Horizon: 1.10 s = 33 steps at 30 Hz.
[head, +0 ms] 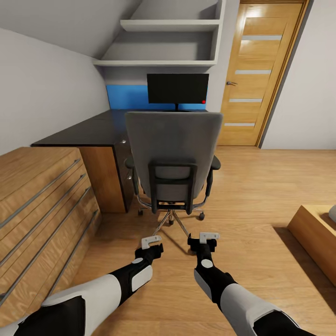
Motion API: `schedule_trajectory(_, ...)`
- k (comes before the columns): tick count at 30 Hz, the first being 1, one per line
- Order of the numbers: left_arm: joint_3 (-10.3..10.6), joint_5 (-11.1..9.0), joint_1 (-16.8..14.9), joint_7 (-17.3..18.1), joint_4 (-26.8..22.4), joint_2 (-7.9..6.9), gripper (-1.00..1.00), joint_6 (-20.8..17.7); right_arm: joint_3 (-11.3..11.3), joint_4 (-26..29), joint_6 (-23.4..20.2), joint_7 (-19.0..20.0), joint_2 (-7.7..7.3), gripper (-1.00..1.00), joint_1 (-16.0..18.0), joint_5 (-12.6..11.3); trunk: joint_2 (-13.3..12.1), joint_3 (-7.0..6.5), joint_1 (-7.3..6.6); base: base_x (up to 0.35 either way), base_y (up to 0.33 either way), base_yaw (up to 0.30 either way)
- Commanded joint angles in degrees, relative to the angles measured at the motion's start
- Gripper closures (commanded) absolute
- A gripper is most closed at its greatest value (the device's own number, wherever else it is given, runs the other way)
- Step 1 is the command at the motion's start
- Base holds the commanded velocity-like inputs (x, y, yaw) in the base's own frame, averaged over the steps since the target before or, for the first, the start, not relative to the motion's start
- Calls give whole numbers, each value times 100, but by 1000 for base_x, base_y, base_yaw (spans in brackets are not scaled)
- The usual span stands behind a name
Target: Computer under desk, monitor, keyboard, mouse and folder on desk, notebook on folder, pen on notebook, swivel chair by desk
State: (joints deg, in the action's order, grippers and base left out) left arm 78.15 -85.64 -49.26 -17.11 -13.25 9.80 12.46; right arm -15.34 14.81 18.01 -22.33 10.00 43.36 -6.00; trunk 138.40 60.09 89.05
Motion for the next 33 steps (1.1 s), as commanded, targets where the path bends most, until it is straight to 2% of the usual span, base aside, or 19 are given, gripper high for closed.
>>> schedule_trajectory(1, 49, -43, -5, -31, -21, -1, -100, 59, -47, -10, 31, -27, 0, -100, 6, -58, 2, 5, -1, 0, 0, 0)
schedule_trajectory(8, 93, -41, -5, -11, -54, 0, -100, 174, -55, -12, 69, -19, 0, -100, -41, -35, 2, 5, -1, 38, 0, 0)
schedule_trajectory(17, 299, -43, -5, -10, -62, -12, -100, 210, -94, -8, 411, -17, 0, -100, -185, -12, 2, 5, -1, 264, 0, 0)
schedule_trajectory(24, 330, -47, -5, -11, -63, -13, -100, 202, -317, -5, 489, -29, 0, -100, -259, 281, 2, 5, -1, 257, 0, 0)
schedule_trajectory(33, 334, -49, -5, -11, -63, -13, -100, 189, -371, -11, 500, -34, 0, -100, -275, 380, 2, 5, -1, 287, 0, 0)
